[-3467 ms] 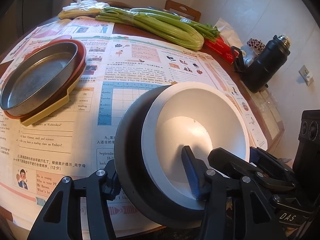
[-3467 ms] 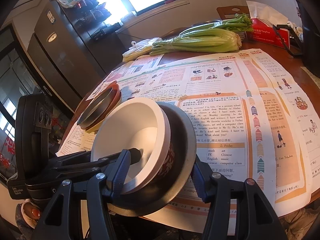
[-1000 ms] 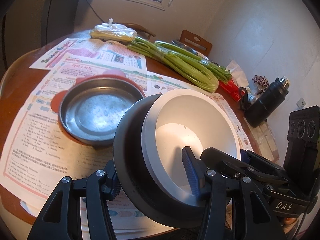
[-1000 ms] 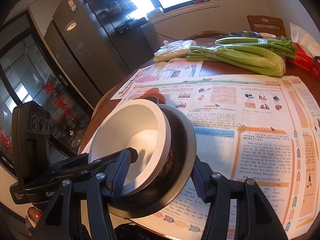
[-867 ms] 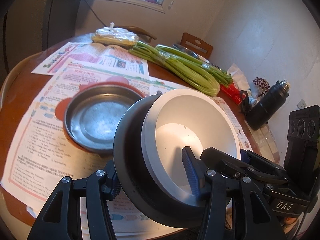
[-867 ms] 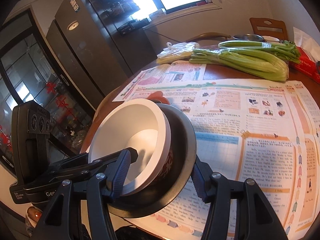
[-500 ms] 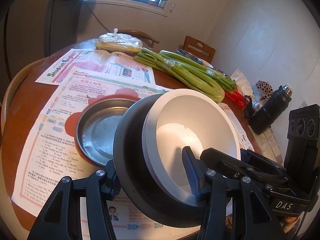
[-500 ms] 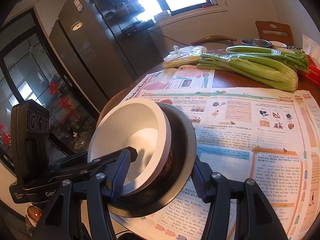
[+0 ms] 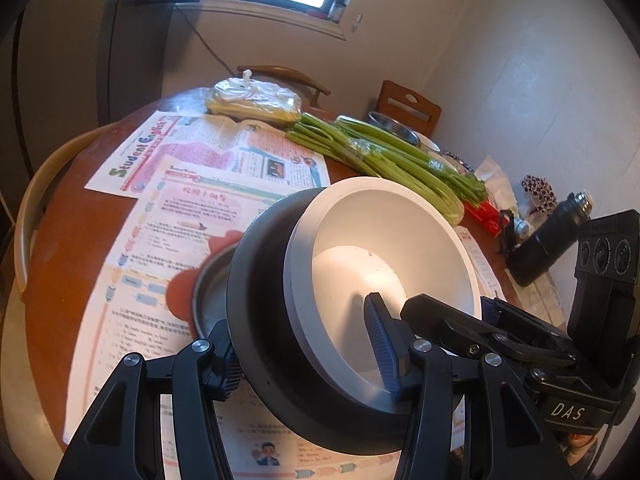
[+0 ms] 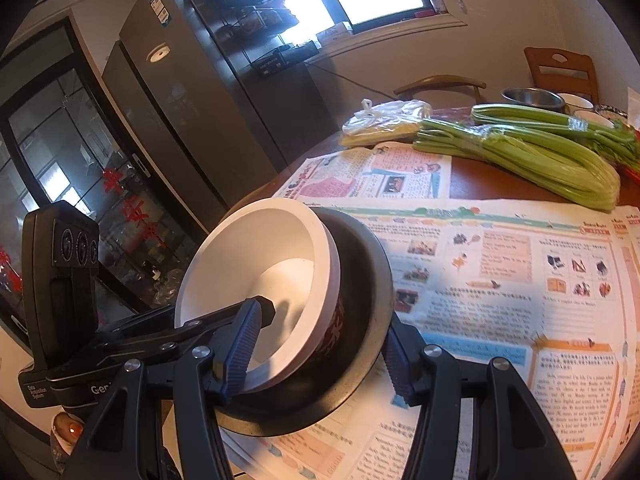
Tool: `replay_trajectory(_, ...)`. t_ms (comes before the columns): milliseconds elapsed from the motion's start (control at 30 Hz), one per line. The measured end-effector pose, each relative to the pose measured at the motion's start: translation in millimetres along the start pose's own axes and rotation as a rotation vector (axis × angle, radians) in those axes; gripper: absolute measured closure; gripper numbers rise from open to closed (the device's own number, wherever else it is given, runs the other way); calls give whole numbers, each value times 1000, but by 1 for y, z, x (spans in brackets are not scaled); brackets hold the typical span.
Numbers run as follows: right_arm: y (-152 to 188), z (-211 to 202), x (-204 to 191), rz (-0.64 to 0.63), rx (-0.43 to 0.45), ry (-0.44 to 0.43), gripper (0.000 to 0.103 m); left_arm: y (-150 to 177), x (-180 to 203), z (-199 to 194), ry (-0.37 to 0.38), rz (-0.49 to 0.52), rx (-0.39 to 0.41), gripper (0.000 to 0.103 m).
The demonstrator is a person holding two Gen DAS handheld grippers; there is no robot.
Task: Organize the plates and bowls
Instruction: 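Lower the steel bowl onto the steel pan on the orange plate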
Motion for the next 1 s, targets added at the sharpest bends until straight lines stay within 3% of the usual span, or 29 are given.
replay_trajectory(467,-23,34,-16,-6,-40,-8,45,-20,-31,8,-6,-43,-21,48)
replay_trajectory(1000,-11,62,-8,17,-98,10,45,-7,-51,37,-4,-79,-73,48)
Point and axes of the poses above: each gripper's, at about its wrist camera, not at the fingertips, and z roughly the way its jaws point, x to its right, y to its underside, the point moved 7 cm from there along z, roughly the way its jaws point, and after that the axes turned 1 degree about -x, right-handed, at the moved point
